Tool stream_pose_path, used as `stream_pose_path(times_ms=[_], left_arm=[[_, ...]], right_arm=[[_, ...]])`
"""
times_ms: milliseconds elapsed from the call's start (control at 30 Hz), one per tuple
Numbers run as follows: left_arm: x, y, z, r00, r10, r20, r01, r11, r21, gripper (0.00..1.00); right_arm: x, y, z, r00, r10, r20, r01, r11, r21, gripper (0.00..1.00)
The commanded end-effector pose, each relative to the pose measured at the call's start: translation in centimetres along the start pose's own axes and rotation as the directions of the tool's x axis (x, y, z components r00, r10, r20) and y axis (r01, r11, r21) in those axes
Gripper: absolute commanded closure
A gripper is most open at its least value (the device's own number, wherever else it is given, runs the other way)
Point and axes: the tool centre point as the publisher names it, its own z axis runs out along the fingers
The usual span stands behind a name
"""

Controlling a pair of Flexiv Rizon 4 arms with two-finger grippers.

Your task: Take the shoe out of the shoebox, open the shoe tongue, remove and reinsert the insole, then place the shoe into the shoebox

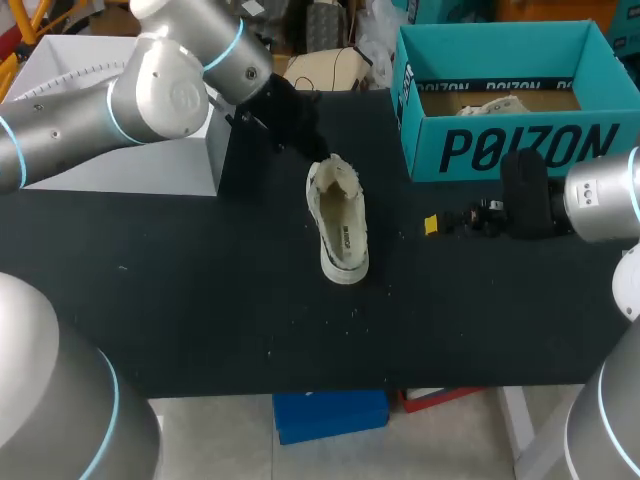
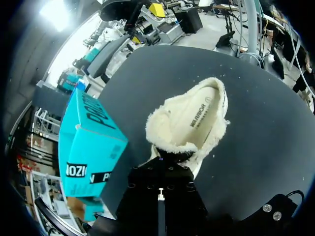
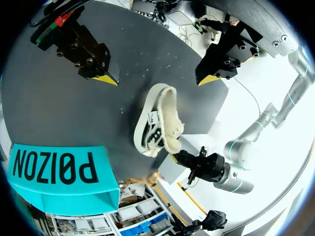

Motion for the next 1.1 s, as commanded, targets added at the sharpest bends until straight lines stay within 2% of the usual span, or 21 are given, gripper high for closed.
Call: stream_pose_path(times_ms=[33,167,267,467,633,667,700,733,767,800,967,1000,1067,1100], left_arm=[[1.3,-1.6,0.6,0.999,0.015,-0.03,-0.015,1.0,0.016,1.0],[2.7,-2.4,0.7,0.999,0.021,-0.05,-0.02,1.0,0.022,1.0],[3.4,-2.8,1.6,0.997,0.023,-0.076,-0.02,0.999,0.041,1.0],[3.8,-3.8,3.0,0.996,0.031,-0.082,-0.024,0.996,0.084,1.0],[4.0,-4.7,1.0,0.996,0.04,-0.082,-0.032,0.995,0.1,1.0],[4.3,-4.9,0.2,0.995,0.034,-0.089,-0.025,0.995,0.101,0.91],[4.6,-5.0,-0.6,0.995,0.027,-0.101,-0.016,0.995,0.101,0.59],[5.0,-5.1,-1.5,0.994,0.007,-0.112,0.004,0.995,0.097,0.41],[5.5,-5.4,-2.4,0.991,-0.008,-0.132,0.02,0.996,0.09,0.08],[5.9,-5.6,-3.3,0.991,-0.027,-0.128,0.039,0.995,0.09,0.0],[8.4,-6.9,-7.9,0.984,-0.131,-0.121,0.137,0.99,0.042,0.0],[9.1,-7.0,-8.6,0.977,-0.168,-0.135,0.172,0.985,0.024,0.0],[11.3,-7.6,-9.6,0.936,-0.244,-0.253,0.243,0.969,-0.039,0.0],[11.9,-7.7,-10.1,0.936,-0.256,-0.242,0.251,0.967,-0.053,0.0]], right_arm=[[0.0,0.0,0.0,1.0,0.001,0.0,-0.001,1.0,0.001,0.0],[0.0,0.0,0.0,1.0,0.001,0.0,-0.001,1.0,0.001,0.0],[0.0,0.0,0.0,1.0,0.001,0.0,-0.001,1.0,0.001,0.0],[0.0,0.0,0.0,1.0,0.001,0.0,-0.001,1.0,0.001,0.0],[0.0,0.0,0.0,1.0,0.001,0.0,-0.001,1.0,0.001,0.0],[0.0,0.0,0.0,1.0,0.001,0.0,-0.001,1.0,0.001,0.0],[0.0,0.0,0.0,1.0,0.001,0.0,-0.001,1.0,0.001,0.0],[0.0,0.0,0.0,1.0,0.001,0.0,-0.001,1.0,0.001,0.0],[0.0,0.0,0.0,1.0,0.001,0.0,-0.001,1.0,0.001,0.0],[0.0,0.0,0.0,1.0,0.001,0.0,-0.001,1.0,0.001,0.0],[0.0,0.0,0.0,1.0,0.001,0.0,-0.001,1.0,0.001,0.0],[0.0,0.0,0.0,1.0,0.001,0.0,-0.001,1.0,0.001,0.0],[0.0,0.0,0.0,1.0,0.001,0.0,-0.001,1.0,0.001,0.0],[0.0,0.0,0.0,1.0,0.001,0.0,-0.001,1.0,0.001,0.0]])
